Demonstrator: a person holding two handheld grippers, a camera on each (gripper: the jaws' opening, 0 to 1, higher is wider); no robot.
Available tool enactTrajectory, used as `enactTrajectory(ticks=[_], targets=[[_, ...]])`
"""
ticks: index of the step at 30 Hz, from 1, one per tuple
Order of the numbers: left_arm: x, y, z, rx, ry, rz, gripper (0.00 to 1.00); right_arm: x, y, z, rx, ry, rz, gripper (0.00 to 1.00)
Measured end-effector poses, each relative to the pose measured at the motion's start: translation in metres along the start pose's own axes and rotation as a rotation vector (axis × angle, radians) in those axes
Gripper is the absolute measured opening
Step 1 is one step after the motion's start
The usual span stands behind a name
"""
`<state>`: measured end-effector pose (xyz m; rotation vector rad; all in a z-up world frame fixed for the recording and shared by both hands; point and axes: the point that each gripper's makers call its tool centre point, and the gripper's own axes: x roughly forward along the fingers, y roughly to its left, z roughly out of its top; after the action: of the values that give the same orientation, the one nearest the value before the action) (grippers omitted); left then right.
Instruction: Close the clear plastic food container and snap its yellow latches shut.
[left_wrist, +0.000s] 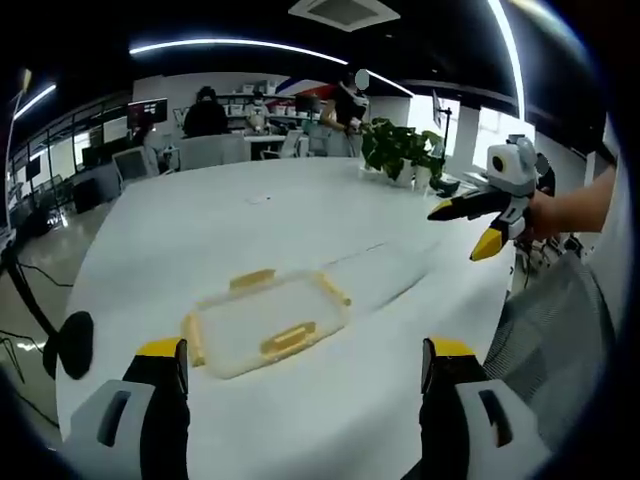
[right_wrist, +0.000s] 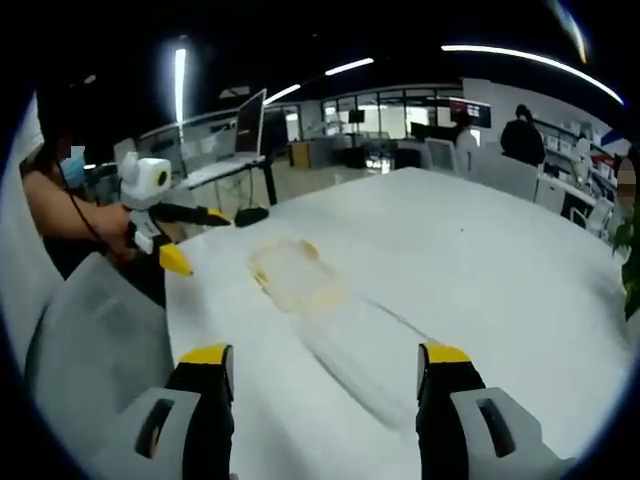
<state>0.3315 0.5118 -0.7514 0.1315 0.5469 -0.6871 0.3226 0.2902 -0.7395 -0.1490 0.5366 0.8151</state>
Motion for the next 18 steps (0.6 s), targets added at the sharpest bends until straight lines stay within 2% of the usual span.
enactTrajectory(ticks=[18], targets=[[0.006, 0.02, 0.003, 0.039, 0.025, 0.009, 0.97, 0.029, -0.009, 0.023, -0.051, -0.001, 0.026, 0.75]])
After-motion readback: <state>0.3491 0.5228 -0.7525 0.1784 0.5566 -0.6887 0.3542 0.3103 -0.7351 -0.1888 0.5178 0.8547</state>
